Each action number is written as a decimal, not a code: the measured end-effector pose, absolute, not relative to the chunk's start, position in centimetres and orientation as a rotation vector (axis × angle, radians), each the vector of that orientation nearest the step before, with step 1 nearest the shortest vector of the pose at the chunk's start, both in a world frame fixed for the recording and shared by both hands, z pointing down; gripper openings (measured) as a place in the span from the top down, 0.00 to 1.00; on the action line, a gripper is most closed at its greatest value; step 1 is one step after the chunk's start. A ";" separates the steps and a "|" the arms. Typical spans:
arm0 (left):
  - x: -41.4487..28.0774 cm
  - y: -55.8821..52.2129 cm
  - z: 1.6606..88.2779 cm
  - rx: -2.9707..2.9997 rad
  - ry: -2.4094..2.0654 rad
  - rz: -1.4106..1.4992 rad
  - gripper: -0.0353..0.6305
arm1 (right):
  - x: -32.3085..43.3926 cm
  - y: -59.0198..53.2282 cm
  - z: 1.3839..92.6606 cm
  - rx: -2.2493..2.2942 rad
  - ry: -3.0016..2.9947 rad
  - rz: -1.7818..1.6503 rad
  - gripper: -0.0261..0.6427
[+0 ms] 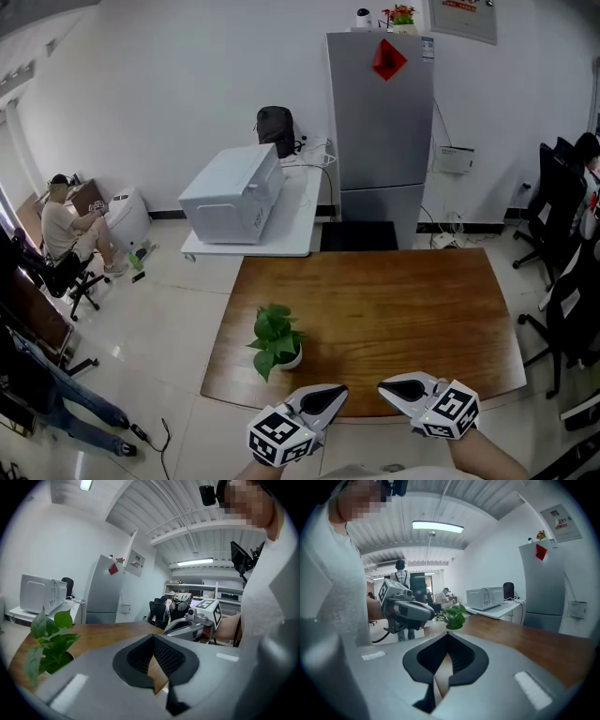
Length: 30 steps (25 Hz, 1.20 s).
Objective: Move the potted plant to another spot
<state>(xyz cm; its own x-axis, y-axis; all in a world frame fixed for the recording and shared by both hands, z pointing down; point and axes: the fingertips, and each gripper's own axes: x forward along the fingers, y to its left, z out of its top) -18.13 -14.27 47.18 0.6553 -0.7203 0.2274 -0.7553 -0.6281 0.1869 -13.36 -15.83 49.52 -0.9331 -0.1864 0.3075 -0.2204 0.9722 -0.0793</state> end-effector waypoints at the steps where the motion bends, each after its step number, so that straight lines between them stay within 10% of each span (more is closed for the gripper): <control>1: -17.8 -14.1 47.4 2.609 -1.178 0.196 0.95 | -13.0 -15.7 49.7 0.311 -2.806 0.163 0.96; 30: -2.0 18.7 46.5 2.605 -1.129 0.308 0.95 | 4.1 16.2 48.0 0.329 -2.771 0.253 0.95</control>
